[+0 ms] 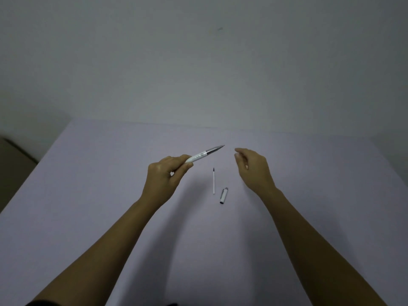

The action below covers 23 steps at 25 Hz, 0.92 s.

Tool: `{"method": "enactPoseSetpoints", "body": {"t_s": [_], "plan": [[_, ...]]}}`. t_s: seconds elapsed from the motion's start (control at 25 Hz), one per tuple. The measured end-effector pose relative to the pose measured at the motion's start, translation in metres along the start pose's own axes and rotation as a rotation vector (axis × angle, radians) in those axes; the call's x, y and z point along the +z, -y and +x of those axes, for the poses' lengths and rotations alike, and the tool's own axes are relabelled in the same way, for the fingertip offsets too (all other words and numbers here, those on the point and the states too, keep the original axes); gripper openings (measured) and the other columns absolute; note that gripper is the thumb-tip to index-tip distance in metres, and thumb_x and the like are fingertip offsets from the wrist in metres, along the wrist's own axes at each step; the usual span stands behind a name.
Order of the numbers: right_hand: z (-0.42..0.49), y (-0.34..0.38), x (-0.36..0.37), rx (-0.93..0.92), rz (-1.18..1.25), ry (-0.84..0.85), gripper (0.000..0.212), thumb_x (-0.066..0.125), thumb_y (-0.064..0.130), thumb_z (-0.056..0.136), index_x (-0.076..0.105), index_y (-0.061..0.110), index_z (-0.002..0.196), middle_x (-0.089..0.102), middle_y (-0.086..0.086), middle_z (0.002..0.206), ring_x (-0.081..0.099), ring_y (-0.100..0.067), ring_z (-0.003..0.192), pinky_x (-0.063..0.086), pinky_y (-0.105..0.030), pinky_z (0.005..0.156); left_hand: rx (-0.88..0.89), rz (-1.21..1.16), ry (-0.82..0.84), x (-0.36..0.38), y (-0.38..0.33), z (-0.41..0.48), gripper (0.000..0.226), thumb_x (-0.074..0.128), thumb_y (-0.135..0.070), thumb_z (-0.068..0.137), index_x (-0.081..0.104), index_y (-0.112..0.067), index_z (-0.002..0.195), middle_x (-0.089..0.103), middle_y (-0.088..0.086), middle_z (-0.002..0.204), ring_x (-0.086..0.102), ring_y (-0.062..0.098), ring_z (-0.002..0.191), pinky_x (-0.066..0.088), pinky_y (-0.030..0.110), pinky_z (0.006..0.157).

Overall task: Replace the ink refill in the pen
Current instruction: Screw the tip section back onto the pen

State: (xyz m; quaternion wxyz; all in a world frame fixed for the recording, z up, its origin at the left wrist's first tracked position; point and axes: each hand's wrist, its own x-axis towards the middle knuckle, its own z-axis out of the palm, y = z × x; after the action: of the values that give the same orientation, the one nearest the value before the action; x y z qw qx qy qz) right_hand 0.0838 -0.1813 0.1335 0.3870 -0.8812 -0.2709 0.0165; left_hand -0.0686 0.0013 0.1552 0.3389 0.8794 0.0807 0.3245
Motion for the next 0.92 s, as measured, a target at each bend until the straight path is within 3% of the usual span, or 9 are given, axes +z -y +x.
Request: {"method": "enactPoseSetpoints", "body": {"t_s": [0.12,0.28,0.6,0.76,0.84,0.92], "plan": [[-0.002,-0.038,0.041,0.185,-0.099,0.129,0.029,0.054,0.015,0.09,0.061,0.003,0.115,0.067,-0.017,0.11,0.064,-0.03,0.1,0.045,-0.031,0.087,-0.049,-0.014,0.015,0.01,0.01,0.002,0.026,0.055,-0.029,0.085,0.07,-0.014,0.099,0.063,0.005,0.06,0.05,0.015,0.062,0.034,0.007,0.055],[-0.012,-0.071,0.085,0.394,-0.171,0.247,0.033,0.059,0.023,0.087,0.06,0.0,0.111,0.066,-0.02,0.108,0.06,-0.032,0.104,0.044,-0.034,0.087,-0.089,-0.014,0.056,0.024,0.024,0.004,0.026,0.055,-0.028,0.086,0.071,-0.011,0.098,0.063,0.005,0.059,0.049,0.015,0.062,0.033,0.005,0.055],[-0.014,-0.081,0.11,0.543,-0.101,0.181,0.024,0.061,0.015,0.083,0.057,-0.004,0.097,0.068,-0.022,0.095,0.063,-0.036,0.091,0.048,-0.036,0.076,-0.121,-0.012,0.111,0.036,0.041,0.002,0.024,0.058,-0.025,0.085,0.071,-0.01,0.097,0.061,0.004,0.058,0.046,0.009,0.06,0.032,0.003,0.055],[-0.012,-0.076,0.102,0.629,-0.008,0.151,0.028,0.061,0.017,0.084,0.061,-0.002,0.105,0.069,-0.019,0.104,0.063,-0.031,0.099,0.04,-0.021,0.073,-0.107,-0.013,0.123,0.035,0.038,-0.001,0.023,0.057,-0.026,0.086,0.071,-0.011,0.097,0.06,0.003,0.058,0.046,0.01,0.06,0.033,0.004,0.055],[-0.009,-0.066,0.092,0.592,0.023,0.143,0.025,0.06,0.016,0.085,0.065,-0.001,0.103,0.07,-0.017,0.104,0.063,-0.028,0.098,0.033,-0.009,0.061,-0.105,-0.025,0.111,0.031,0.034,-0.002,0.023,0.056,-0.027,0.086,0.071,-0.012,0.097,0.058,-0.001,0.058,0.048,0.005,0.06,0.033,0.004,0.055],[-0.003,-0.051,0.075,0.57,0.122,0.09,0.022,0.061,0.013,0.084,0.066,0.001,0.101,0.071,-0.016,0.098,0.063,-0.024,0.087,0.036,-0.002,0.053,-0.102,-0.034,0.101,0.026,0.029,-0.002,0.025,0.055,-0.028,0.086,0.071,-0.013,0.096,0.055,-0.006,0.06,0.048,-0.005,0.06,0.033,0.003,0.056]]}}
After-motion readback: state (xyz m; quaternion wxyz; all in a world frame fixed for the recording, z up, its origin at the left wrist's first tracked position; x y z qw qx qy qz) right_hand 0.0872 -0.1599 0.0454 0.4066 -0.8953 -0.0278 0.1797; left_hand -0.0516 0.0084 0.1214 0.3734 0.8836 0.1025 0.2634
